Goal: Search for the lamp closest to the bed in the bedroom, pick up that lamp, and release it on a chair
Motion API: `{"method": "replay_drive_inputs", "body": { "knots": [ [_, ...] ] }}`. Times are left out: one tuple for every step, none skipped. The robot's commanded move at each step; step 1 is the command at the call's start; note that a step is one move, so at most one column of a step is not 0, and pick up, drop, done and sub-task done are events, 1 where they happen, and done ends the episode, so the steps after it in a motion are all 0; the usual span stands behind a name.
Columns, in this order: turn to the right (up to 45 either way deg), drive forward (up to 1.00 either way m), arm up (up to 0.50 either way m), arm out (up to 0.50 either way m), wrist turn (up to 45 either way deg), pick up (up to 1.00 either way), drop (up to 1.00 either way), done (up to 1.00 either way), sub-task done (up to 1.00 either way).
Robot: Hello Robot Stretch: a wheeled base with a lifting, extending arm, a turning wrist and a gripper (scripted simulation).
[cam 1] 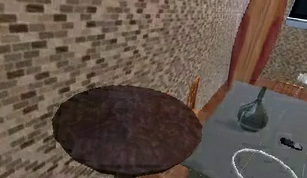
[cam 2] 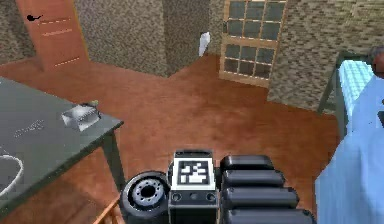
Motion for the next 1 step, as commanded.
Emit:
{"method": "replay_drive_inputs", "body": {
  "knots": [
    [-18.0, 0.0, 0.0, 0.0, 0.0, 0.0, 0.0, 0.0, 0.0]
  ]
}}
